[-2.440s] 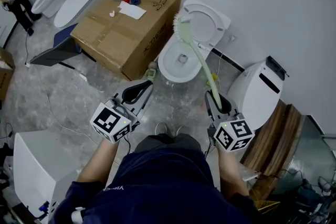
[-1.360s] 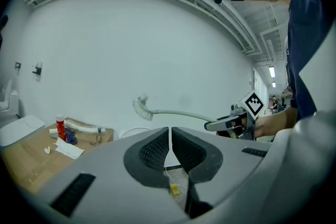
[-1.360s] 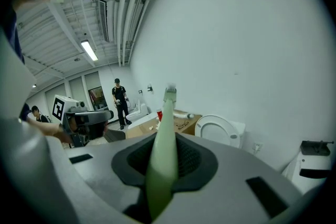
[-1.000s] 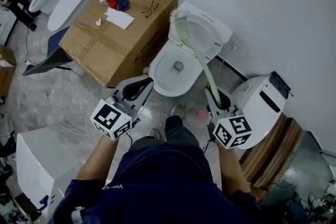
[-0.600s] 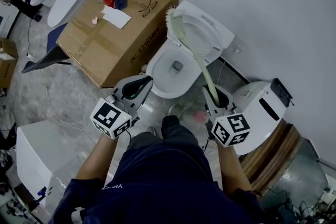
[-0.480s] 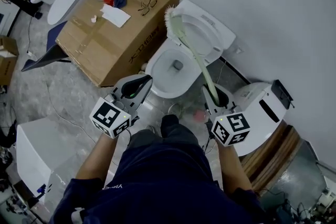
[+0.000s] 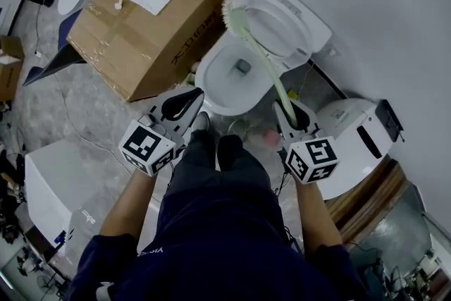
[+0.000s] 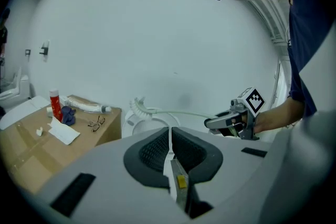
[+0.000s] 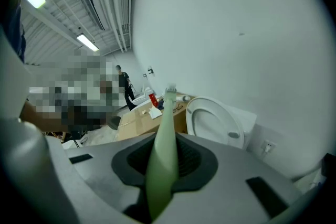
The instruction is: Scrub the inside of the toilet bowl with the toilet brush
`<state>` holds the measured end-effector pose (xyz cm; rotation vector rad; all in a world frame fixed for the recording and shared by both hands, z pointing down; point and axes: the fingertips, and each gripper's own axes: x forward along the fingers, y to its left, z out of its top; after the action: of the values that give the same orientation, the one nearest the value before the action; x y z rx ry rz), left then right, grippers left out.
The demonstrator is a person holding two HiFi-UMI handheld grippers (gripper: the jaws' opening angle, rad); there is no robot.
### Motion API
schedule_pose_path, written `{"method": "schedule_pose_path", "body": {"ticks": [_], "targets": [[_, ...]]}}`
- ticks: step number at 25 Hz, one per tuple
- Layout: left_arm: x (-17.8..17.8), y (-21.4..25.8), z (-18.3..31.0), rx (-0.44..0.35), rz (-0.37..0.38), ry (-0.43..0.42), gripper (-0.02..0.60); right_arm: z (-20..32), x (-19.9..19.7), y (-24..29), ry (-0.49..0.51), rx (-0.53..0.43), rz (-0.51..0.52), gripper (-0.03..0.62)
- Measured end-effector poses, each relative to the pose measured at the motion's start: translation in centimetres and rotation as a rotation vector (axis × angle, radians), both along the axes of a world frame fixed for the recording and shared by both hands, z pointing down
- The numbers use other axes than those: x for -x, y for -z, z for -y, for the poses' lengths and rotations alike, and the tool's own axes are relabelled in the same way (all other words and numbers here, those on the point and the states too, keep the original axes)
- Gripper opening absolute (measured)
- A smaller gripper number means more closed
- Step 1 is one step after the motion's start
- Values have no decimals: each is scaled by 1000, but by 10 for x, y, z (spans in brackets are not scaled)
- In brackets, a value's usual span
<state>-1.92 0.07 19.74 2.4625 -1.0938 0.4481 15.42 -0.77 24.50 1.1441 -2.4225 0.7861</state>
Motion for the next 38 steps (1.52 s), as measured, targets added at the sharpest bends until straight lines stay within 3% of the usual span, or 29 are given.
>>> {"method": "schedule_pose_path", "body": {"ticks": [25, 38], "targets": [[59, -221, 39, 224, 56, -169, 43, -15, 46, -233, -84, 225, -186, 66], [81, -314, 32, 305, 60, -184, 41, -32, 54, -359, -64, 355, -281, 66]]}}
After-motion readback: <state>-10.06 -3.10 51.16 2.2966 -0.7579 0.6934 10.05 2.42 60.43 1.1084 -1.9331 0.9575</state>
